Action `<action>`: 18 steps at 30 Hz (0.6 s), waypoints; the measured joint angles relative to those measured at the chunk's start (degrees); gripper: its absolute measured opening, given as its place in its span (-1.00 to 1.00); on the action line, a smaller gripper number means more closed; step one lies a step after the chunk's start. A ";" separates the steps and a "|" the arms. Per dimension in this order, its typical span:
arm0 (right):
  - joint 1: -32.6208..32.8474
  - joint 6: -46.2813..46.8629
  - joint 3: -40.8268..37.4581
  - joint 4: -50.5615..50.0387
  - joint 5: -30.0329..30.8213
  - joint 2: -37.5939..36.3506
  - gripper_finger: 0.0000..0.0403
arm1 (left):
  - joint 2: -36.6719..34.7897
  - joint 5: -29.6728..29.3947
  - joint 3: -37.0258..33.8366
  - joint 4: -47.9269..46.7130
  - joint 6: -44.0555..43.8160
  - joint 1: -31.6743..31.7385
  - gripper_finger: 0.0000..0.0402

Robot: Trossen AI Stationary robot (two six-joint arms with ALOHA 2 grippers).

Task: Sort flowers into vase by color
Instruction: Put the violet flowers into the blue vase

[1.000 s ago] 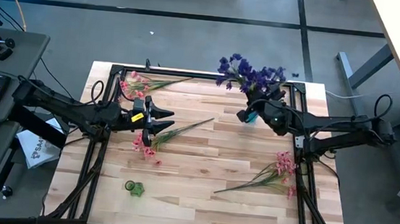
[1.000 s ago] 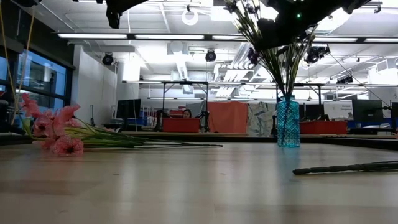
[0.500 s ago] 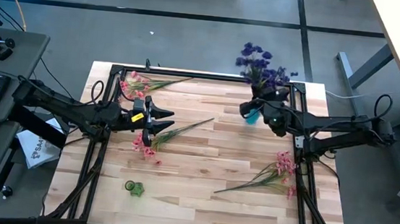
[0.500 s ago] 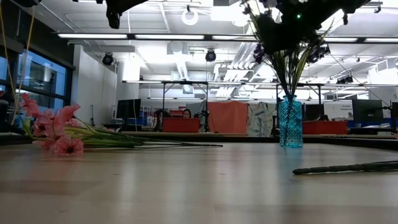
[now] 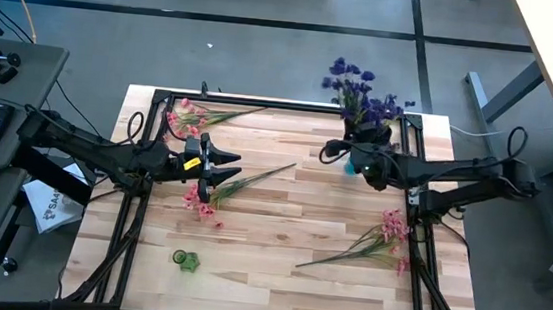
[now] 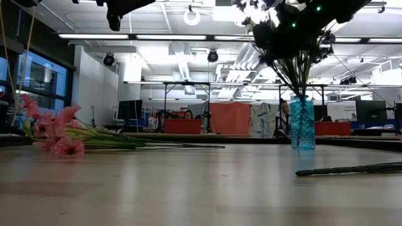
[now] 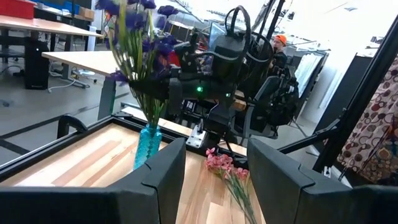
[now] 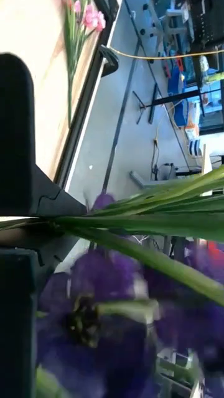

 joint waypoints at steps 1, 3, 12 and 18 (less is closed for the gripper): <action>0.03 0.18 0.00 0.24 0.02 0.54 -1.00 | 0.00 0.00 0.00 -0.01 0.00 0.00 -0.20; 0.24 0.01 0.00 1.09 -0.07 1.18 -1.00 | 0.00 0.00 0.00 -0.02 0.00 0.00 -0.20; 1.90 -8.24 -0.09 8.06 1.60 0.77 -1.00 | 0.00 -0.11 0.00 -0.02 1.45 0.00 -0.20; 2.58 -9.75 -0.09 8.97 1.86 0.77 -1.00 | 0.00 -1.07 0.00 -0.01 2.51 0.00 -0.20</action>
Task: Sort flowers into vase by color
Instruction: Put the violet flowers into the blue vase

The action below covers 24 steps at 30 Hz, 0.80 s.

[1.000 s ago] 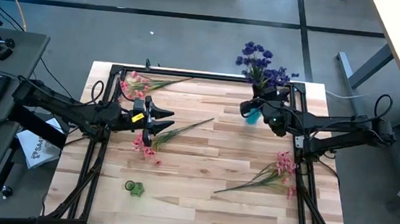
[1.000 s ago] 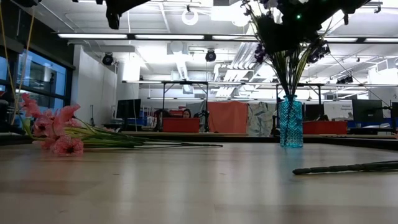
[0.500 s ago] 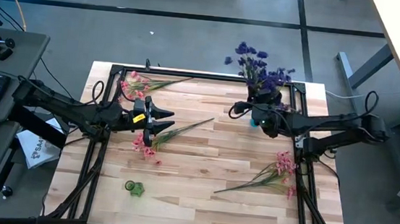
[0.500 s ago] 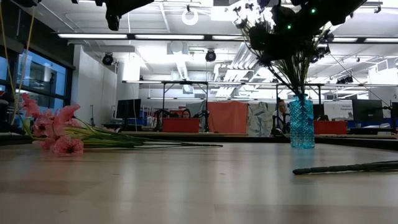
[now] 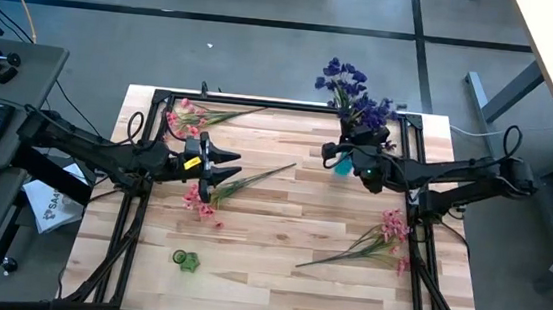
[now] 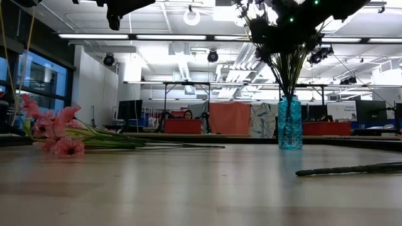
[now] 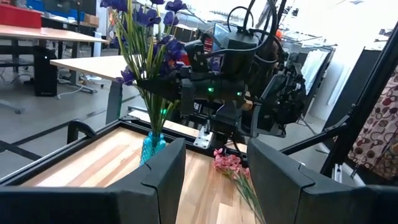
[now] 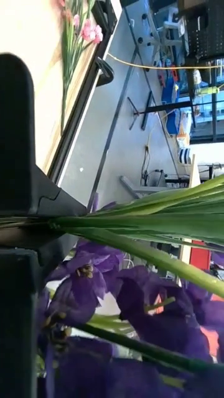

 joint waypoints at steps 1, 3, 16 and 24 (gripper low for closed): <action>0.09 -0.04 0.00 0.23 0.47 0.00 -1.00 | 0.00 -0.09 0.00 0.00 0.03 0.00 -0.20; 0.50 -0.03 0.00 0.42 1.65 -0.18 -1.00 | -0.30 -0.11 0.00 -0.21 0.08 0.00 -0.20; 3.59 0.82 0.00 0.72 6.93 -3.66 -1.00 | -4.52 -5.65 0.02 -3.92 3.04 0.02 -0.20; 3.82 18.22 0.15 -10.04 7.84 -2.84 -1.00 | -4.87 -6.05 0.02 -5.11 2.98 0.01 -0.20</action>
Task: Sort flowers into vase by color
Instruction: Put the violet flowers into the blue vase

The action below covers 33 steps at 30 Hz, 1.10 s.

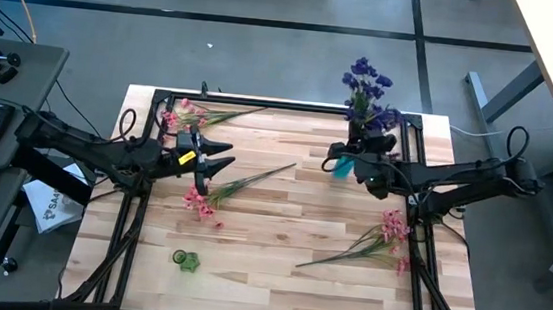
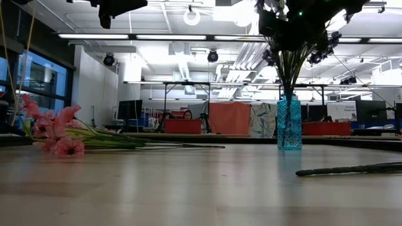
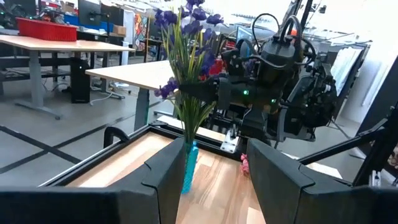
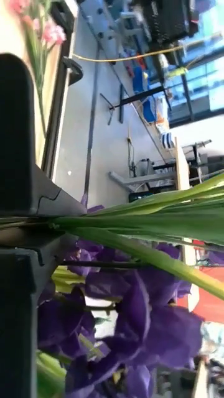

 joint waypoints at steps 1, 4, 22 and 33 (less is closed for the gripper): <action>0.00 2.19 0.09 -1.31 0.39 0.09 -1.00 | 0.00 0.00 0.00 -0.26 -0.02 0.01 -0.20; 0.13 6.17 0.11 -3.39 2.54 0.26 -1.00 | 0.00 -0.02 0.00 -0.74 0.00 0.01 -0.20; 0.11 3.44 -0.19 -0.53 -0.81 0.31 -1.00 | 0.07 -0.50 0.00 -0.69 0.09 0.23 -0.20; 0.11 -10.62 -0.24 12.57 -7.50 0.28 -1.00 | 0.07 -0.48 0.00 -0.68 0.11 0.21 -0.20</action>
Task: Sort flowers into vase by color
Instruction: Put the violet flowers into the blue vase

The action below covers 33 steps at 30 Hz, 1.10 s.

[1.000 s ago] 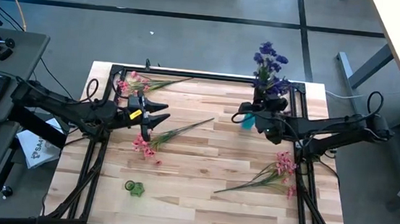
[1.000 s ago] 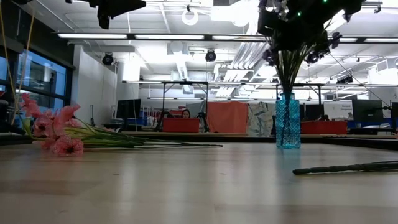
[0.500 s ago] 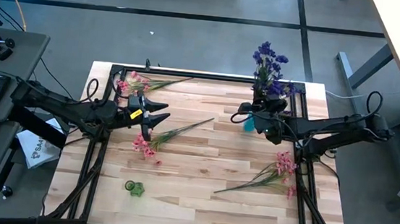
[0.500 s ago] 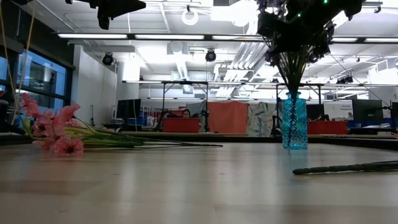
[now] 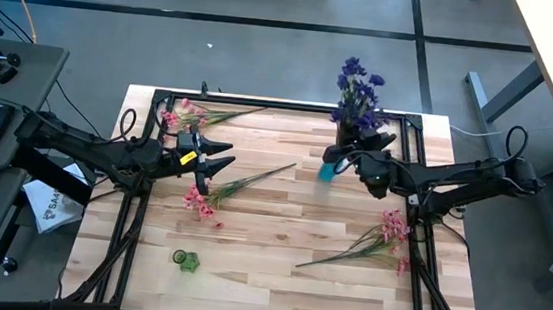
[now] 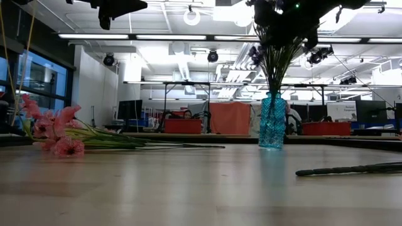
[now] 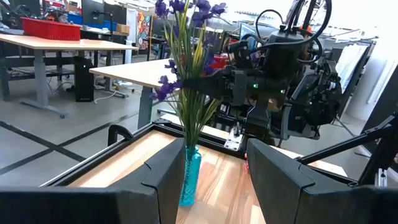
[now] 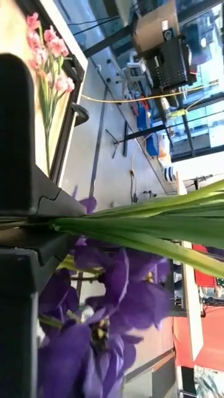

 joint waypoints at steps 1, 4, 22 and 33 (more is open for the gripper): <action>0.00 -0.04 0.00 0.61 -0.11 0.00 -1.00 | 0.00 0.00 0.00 0.00 0.00 0.00 -0.20; -0.02 -0.81 0.00 2.82 -2.35 -0.02 -1.00 | 0.00 0.02 0.00 -0.01 0.00 0.00 -0.20; 0.00 -12.98 0.09 9.80 -19.58 -0.07 -1.00 | 0.00 0.07 0.00 -0.14 0.37 0.00 -0.20; 0.15 -14.64 0.13 10.68 -44.97 -0.48 -1.00 | 0.00 0.09 0.00 -0.21 0.44 0.00 -0.20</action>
